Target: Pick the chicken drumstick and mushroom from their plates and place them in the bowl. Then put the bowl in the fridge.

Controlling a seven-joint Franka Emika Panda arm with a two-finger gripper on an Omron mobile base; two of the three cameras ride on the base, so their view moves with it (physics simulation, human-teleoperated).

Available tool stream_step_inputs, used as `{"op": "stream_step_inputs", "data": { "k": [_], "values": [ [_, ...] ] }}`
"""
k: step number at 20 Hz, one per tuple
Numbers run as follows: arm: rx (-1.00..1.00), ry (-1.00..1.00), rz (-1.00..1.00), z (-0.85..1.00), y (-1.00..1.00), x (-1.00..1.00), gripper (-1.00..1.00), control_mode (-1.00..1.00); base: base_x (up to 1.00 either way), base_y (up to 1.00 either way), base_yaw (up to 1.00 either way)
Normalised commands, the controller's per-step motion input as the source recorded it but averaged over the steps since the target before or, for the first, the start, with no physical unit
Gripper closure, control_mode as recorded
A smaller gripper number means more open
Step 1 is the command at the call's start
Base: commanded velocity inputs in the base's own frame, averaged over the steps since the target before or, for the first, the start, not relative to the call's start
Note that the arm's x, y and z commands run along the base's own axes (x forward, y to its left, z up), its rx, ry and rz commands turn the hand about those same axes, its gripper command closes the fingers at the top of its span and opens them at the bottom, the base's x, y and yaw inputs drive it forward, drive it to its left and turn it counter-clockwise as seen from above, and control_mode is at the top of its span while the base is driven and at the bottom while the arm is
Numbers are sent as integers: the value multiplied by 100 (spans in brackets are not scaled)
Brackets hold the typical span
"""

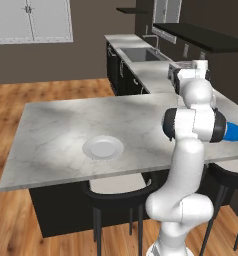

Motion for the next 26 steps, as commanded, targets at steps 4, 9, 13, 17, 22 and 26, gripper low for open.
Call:
{"op": "stream_step_inputs", "data": {
  "k": [4,9,13,17,22,26],
  "values": [
    [0,8,-21,-10,18,53,100,-100,0,0,0],
    [0,14,-21,-12,5,63,100,-100,0,0,0],
    [0,19,-17,-16,-3,56,100,-100,0,0,0],
    [2,15,-12,-9,-5,27,100,-100,0,0,0],
    [5,12,-9,-17,-2,-1,100,-100,0,0,0],
    [4,6,-6,-25,-8,-8,100,-100,0,0,0]
  ]
}}
